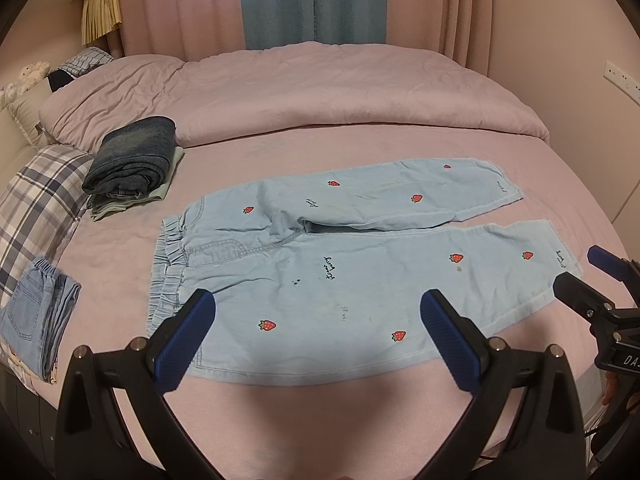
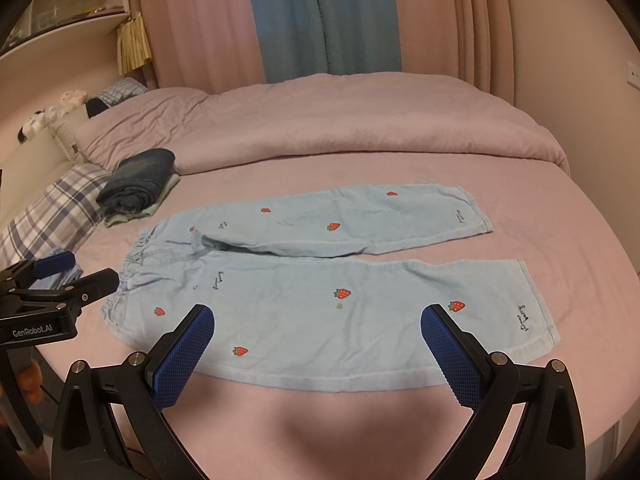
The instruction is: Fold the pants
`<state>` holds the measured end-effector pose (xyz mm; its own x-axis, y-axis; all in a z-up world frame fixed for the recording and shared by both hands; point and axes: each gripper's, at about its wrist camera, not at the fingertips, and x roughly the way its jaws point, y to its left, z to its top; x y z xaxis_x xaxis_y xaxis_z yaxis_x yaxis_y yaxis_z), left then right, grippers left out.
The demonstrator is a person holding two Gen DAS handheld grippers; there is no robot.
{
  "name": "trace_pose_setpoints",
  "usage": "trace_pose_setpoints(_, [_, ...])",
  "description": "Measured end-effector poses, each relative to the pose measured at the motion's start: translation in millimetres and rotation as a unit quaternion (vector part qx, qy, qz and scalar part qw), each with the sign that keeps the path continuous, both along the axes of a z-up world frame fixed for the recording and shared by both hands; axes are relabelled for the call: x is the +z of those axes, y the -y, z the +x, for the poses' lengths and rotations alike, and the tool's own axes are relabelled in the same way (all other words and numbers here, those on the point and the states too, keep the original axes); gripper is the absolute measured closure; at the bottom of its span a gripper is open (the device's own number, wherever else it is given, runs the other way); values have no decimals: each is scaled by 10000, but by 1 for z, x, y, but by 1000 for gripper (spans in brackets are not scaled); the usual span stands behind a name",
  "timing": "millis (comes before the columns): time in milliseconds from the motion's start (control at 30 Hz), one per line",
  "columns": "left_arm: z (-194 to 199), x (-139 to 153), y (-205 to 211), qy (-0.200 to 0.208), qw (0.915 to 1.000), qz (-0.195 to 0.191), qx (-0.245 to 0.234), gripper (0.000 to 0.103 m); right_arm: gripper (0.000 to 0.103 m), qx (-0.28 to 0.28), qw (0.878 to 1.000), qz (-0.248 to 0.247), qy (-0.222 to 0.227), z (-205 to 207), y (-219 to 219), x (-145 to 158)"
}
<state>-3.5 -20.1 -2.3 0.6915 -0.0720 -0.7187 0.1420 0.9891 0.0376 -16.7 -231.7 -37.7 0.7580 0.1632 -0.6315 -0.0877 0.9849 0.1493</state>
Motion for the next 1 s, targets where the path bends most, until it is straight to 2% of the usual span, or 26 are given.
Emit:
trace_pose_setpoints(467, [1,-5,4,-41,10000,-45,8,0,0,15,10000,-20,-23,-1,1,-3])
trace_pose_setpoints(600, [8,-18,-11,-256,9983,-528,61,0,0,271,9995,-51,-133,2,-9,-14])
trace_pose_setpoints(700, [17,-43,-37,-598,9919,-1069,345,0,0,699,9969,-162,-309,8,-27,-32])
trace_pose_setpoints(800, [24,-77,-78,-1041,9770,-1621,914,0,0,1266,9890,-606,-471,15,-63,-57])
trace_pose_setpoints(900, [22,-111,-124,-1406,9516,-2272,1523,0,0,1915,9764,-876,-477,15,-97,-78])
trace_pose_setpoints(967, [17,-131,-151,-1601,9304,-2699,1895,1,0,2333,9668,-943,-437,13,-116,-90])
trace_pose_setpoints(1000, [13,-142,-165,-1670,9161,-3015,2046,1,0,2527,9609,-1058,-398,13,-126,-96])
